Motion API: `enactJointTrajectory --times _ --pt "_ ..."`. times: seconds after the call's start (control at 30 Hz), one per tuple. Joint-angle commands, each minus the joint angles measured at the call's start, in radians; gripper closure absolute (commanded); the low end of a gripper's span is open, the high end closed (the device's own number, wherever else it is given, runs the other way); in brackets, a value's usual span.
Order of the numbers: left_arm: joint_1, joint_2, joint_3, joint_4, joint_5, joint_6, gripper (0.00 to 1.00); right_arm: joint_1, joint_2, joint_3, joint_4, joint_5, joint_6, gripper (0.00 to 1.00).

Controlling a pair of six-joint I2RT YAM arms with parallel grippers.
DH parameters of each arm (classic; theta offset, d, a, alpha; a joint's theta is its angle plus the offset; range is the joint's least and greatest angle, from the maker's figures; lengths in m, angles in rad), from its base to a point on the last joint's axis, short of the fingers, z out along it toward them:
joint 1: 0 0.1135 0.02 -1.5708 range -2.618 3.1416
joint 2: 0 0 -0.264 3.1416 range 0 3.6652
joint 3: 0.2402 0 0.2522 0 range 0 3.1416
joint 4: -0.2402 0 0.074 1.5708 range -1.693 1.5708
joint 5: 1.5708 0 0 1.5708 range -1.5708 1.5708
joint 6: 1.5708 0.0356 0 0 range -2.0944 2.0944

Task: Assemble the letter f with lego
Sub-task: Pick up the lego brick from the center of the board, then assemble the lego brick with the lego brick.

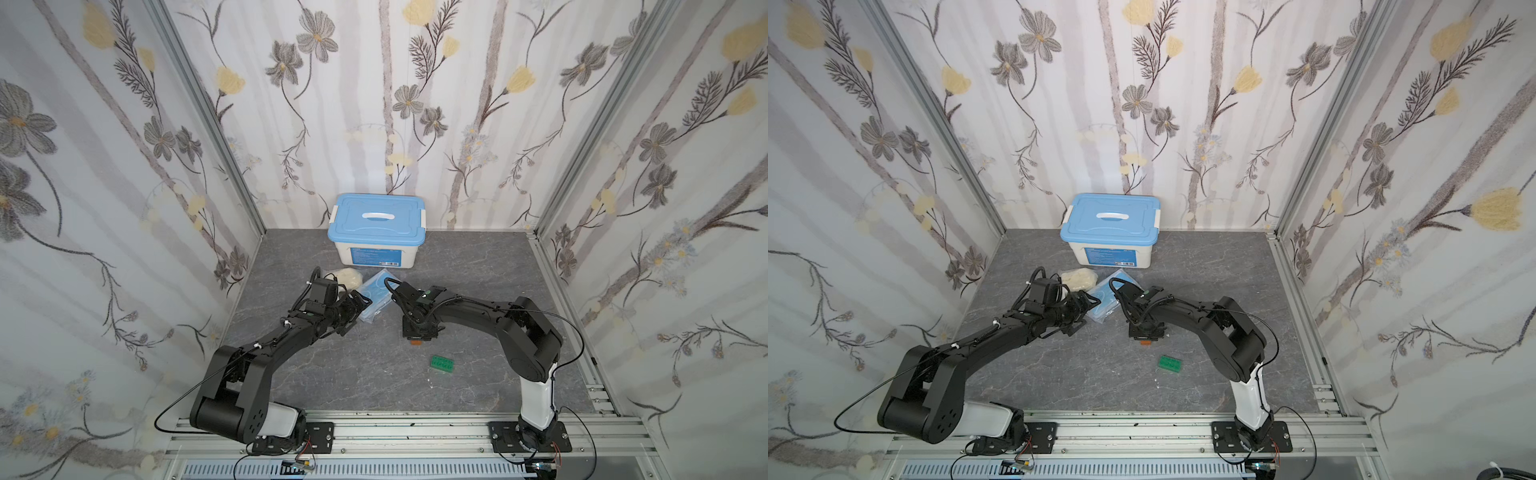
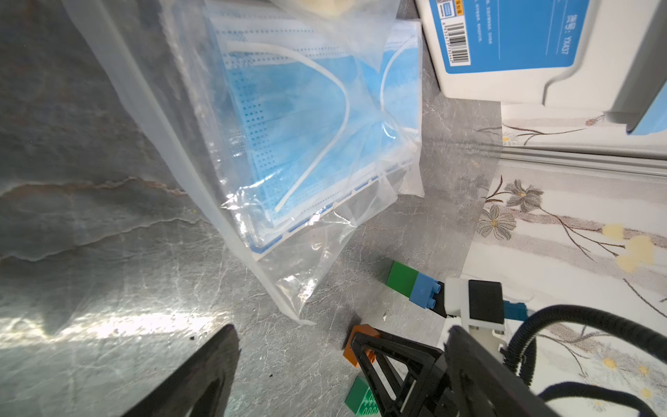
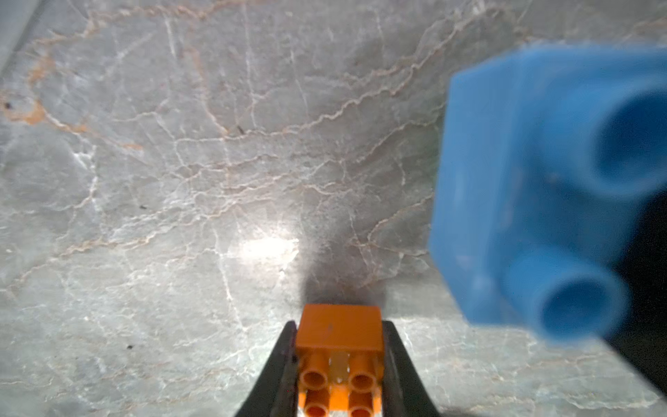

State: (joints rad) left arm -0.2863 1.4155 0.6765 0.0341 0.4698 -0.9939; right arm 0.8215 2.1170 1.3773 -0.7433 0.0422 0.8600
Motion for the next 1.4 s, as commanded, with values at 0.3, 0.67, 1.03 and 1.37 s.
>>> enactJointTrajectory --times 0.3,0.67,1.03,1.37 --pt "-0.145 0.198 0.11 0.213 0.123 0.082 0.16 -0.093 -0.215 0.119 -0.151 -0.007 -0.164 0.75" --pt "-0.236 0.455 0.191 0.553 0.252 -0.056 0.3 -0.232 -0.181 0.207 -0.238 -0.034 -0.275 0.75" --pt "-0.275 0.497 0.212 0.582 0.274 -0.077 0.34 -0.231 -0.104 0.239 -0.228 -0.039 -0.3 0.75" --pt "-0.281 0.531 0.215 0.605 0.283 -0.097 0.36 -0.232 -0.066 0.255 -0.215 -0.022 -0.311 0.75"
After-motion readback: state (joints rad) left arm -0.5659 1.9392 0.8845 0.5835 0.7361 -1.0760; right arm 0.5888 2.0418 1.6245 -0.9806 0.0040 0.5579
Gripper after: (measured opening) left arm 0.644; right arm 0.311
